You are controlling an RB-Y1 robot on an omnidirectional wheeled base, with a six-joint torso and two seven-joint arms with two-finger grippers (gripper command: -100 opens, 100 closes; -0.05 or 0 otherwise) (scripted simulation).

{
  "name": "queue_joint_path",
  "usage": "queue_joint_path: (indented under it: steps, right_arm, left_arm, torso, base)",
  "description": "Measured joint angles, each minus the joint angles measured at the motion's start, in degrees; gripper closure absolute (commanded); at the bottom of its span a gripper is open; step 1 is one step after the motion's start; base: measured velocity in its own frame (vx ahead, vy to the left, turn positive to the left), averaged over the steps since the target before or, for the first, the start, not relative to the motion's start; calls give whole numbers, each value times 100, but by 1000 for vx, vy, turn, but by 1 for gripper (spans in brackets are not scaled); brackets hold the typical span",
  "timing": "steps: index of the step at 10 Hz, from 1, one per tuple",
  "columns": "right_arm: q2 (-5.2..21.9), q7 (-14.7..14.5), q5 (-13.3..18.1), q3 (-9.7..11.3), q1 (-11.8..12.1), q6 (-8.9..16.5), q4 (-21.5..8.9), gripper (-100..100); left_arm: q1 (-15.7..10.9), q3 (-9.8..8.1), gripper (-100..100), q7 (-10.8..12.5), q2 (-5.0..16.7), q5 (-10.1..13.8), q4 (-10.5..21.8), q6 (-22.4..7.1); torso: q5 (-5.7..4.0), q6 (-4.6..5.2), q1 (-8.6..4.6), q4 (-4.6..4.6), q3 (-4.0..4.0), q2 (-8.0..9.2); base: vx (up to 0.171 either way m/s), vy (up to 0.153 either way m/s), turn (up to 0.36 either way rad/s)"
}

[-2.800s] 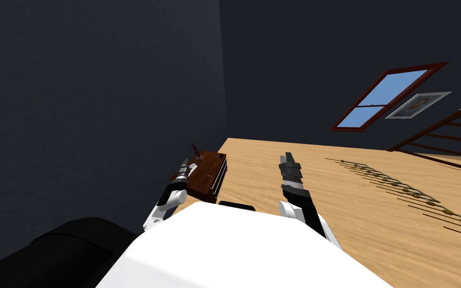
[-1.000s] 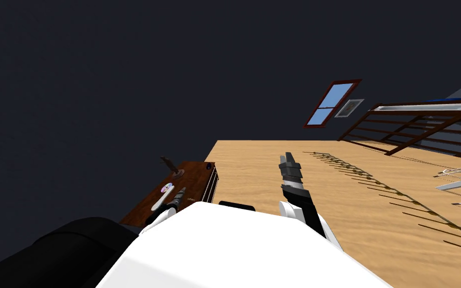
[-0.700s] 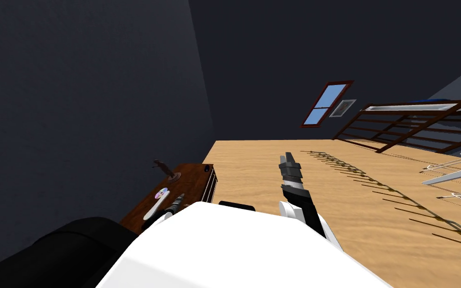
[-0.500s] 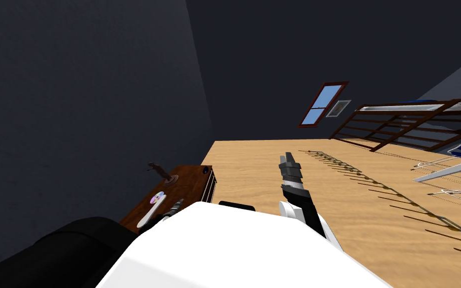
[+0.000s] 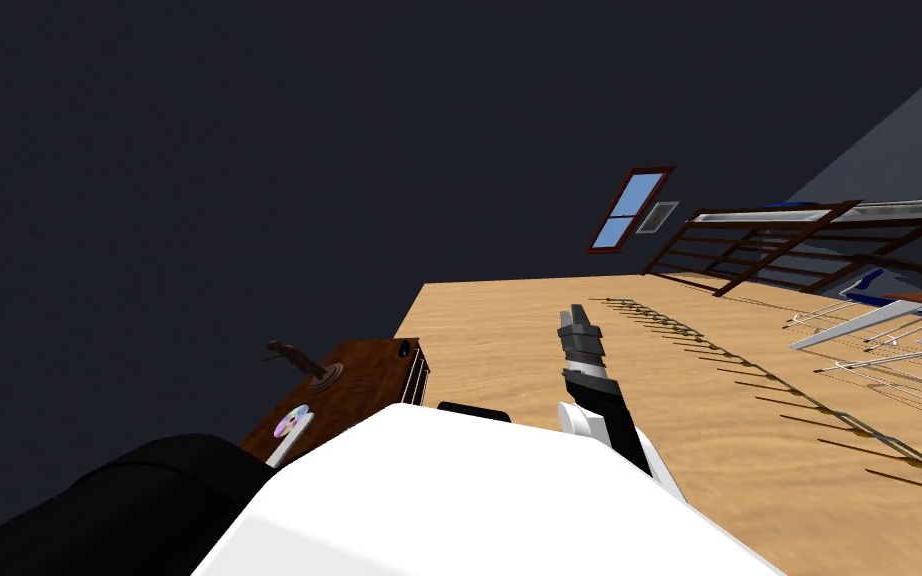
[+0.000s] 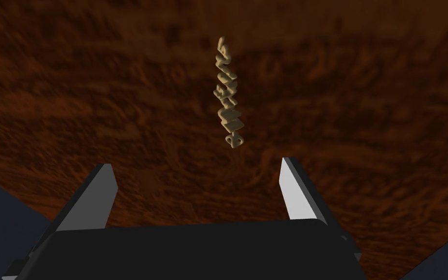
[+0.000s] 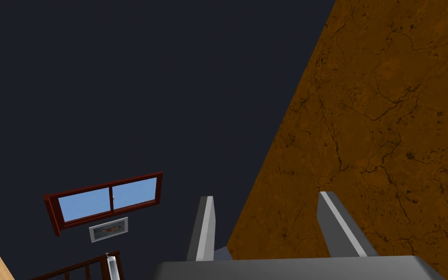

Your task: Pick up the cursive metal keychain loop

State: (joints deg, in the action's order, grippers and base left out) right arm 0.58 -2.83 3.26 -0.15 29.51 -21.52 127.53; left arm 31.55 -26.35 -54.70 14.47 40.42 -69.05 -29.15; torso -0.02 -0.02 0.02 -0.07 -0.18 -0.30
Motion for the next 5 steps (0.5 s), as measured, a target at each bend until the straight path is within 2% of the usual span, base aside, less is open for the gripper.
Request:
queue_joint_path:
  steps: [2, 5]
  right_arm:
    - [0, 0, 0, 0, 0, 0, 0, 0]
    - [0, 0, 0, 0, 0, 0, 0, 0]
  left_arm:
    - [128, -48, -100, -132, 21, 23, 77, -294]
    - [204, -67, -100, -350, 45, 66, 332, -548]
  torso:
    - [-1, -1, 0, 0, 1, 3]
    - [-1, -2, -3, 1, 3, 7]
  base:
    - [86, 26, -85]
    - [82, 28, -80]
